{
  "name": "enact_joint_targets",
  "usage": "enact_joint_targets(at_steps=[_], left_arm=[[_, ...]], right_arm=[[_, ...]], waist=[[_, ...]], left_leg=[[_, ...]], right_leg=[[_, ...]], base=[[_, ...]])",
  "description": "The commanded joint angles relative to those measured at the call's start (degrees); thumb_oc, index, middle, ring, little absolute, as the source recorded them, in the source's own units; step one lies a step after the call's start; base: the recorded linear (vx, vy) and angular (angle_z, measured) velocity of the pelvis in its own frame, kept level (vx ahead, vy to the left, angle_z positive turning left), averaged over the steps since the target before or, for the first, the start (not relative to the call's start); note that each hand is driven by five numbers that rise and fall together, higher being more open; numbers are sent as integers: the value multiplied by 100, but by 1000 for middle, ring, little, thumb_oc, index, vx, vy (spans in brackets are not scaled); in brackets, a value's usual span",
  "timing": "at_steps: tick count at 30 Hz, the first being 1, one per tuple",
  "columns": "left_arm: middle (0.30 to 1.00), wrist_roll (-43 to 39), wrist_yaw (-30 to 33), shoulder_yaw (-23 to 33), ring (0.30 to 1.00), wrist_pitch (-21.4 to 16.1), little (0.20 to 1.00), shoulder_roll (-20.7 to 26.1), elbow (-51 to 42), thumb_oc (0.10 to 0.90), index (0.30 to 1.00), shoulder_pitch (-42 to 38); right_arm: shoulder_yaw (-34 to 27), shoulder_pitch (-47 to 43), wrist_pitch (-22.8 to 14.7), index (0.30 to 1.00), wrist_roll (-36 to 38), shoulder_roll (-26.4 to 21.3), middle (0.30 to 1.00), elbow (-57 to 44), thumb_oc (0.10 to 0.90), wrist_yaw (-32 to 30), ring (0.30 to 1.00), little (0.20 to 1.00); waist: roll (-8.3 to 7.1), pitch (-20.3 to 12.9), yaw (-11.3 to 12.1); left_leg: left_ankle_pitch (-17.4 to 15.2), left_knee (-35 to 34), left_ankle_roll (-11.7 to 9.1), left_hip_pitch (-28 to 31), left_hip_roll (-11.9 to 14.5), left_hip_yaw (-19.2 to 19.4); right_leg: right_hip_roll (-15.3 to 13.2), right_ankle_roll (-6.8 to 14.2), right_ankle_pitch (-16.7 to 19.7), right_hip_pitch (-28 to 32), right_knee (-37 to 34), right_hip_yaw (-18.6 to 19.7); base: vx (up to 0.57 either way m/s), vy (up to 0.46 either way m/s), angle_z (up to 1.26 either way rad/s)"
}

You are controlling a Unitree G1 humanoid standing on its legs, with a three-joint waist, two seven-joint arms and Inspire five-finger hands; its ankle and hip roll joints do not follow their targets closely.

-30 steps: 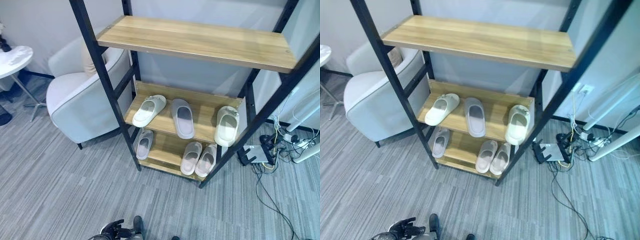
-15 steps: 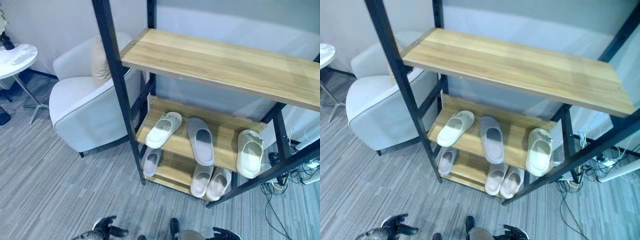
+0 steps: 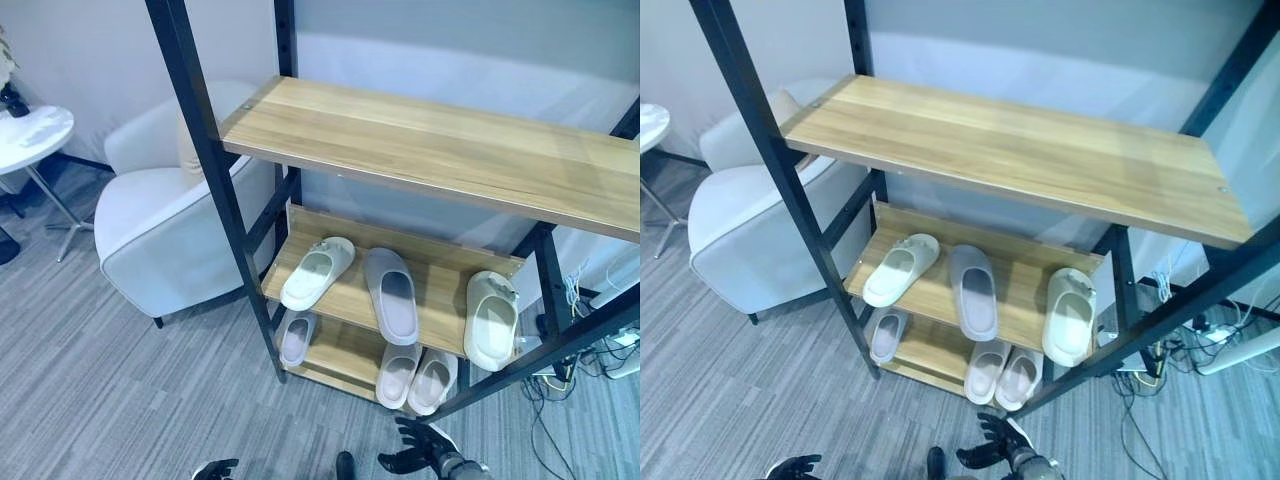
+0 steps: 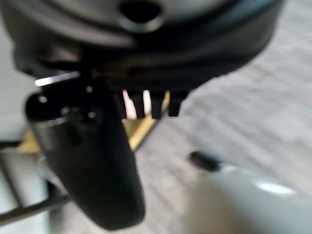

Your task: Arrange the slippers neatly on the shoe rack.

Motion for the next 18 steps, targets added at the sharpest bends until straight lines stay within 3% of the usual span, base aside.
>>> enact_joint_targets(at_steps=[1,6,8,10,14,18], left_arm=[[900,257,127,-34,900,-84,900,19,148,800,900,-199],[900,380,191,-305,900,-125,900,-75,-16,800,900,-339],[900,438,199,-350,900,-135,900,-89,-66,800,900,-362],[900,635,210,-519,900,-175,900,-105,-229,800,900,-434],[900,751,195,-610,900,-182,900,-152,-262,800,900,-477],[900,872,132,-639,900,-220,900,-195,-285,800,900,-449]], right_arm=[[51,-280,-389,900,156,-13,900,-440,800,-10,900,900],[401,-388,-520,900,519,-52,900,-1351,800,248,900,900],[514,-435,-554,900,414,-151,900,-1619,800,286,900,900],[853,-590,-609,900,121,-502,900,-2623,800,495,900,900],[1114,-829,-659,900,-254,-940,900,-3699,800,757,900,900],[876,-1015,-826,900,-728,-1296,900,-4532,800,533,900,900]], waist=[[-227,16,-95],[-139,-35,-147],[-126,-38,-149],[-100,-53,-138],[-112,-107,-99],[-98,-130,-95]], left_leg=[[-142,17,39,-276,-410,118],[-125,17,-12,-364,-398,171],[-126,17,-16,-355,-396,166],[-145,17,-21,-305,-389,175],[-164,17,-28,-263,-366,199],[-160,17,-41,-273,-344,194]], right_leg=[[-353,596,-789,262,305,42],[-342,586,-772,307,135,55],[-333,584,-769,325,117,68],[-309,573,-765,378,67,93],[-286,564,-794,453,27,116],[-274,576,-815,459,28,124]], base=[[-42,-38,3],[-35,-21,0],[-13,-13,-6],[-4,-7,-2],[5,-8,-2],[7,-9,-2]])
